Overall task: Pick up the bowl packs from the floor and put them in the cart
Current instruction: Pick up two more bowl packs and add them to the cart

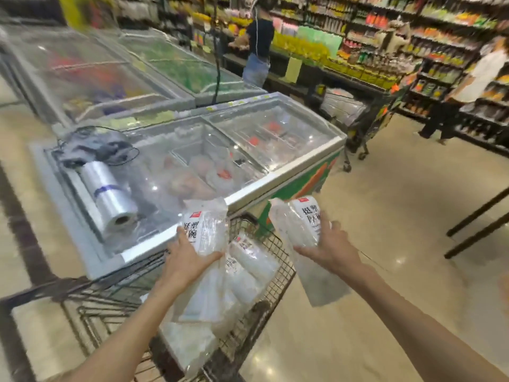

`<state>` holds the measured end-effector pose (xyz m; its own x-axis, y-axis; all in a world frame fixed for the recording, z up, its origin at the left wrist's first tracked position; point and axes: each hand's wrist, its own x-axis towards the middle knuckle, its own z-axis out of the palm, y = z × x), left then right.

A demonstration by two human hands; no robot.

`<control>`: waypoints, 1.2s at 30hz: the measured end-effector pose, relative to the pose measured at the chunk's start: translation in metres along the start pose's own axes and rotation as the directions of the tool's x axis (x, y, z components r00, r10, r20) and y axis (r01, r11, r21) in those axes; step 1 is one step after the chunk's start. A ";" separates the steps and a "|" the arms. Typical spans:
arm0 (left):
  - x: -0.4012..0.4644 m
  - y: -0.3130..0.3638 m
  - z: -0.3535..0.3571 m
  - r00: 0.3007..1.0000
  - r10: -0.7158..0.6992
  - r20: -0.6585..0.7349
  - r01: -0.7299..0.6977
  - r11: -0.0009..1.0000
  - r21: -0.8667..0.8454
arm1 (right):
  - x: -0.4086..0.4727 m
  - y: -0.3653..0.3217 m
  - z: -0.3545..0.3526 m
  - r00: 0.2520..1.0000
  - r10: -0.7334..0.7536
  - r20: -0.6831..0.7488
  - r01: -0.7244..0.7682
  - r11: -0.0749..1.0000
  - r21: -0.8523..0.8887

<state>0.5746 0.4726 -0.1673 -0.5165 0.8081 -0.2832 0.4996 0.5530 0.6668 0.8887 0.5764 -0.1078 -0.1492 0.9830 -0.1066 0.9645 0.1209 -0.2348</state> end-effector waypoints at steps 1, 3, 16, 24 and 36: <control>0.002 -0.010 -0.004 1.000 -0.018 -0.015 0.017 1.000 -0.014 | 0.011 -0.008 0.004 1.000 -0.023 0.005 0.023 1.000 -0.002; 0.007 -0.039 -0.011 0.993 -0.109 -0.043 0.108 0.994 -0.034 | 0.043 -0.034 0.019 0.994 -0.106 0.014 0.106 0.994 -0.009; 0.063 -0.053 0.057 0.906 -0.414 -0.089 0.399 0.905 -0.152 | 0.196 -0.027 0.174 0.937 -0.249 0.246 0.272 0.960 -0.061; 0.092 0.000 0.109 0.825 -0.545 -0.147 0.481 0.815 -0.324 | 0.265 -0.010 0.266 0.875 -0.294 0.385 0.356 0.929 -0.100; 0.122 0.026 0.202 0.775 -0.628 -0.066 0.584 0.752 -0.305 | 0.292 0.003 0.332 0.907 -0.246 0.342 0.302 0.946 -0.120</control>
<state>0.6651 0.6270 -0.3234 -0.7603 0.2654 -0.5928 -0.1379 0.8260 0.5466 0.7757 0.8176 -0.4608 -0.4474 0.8143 -0.3697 0.8932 0.4277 -0.1387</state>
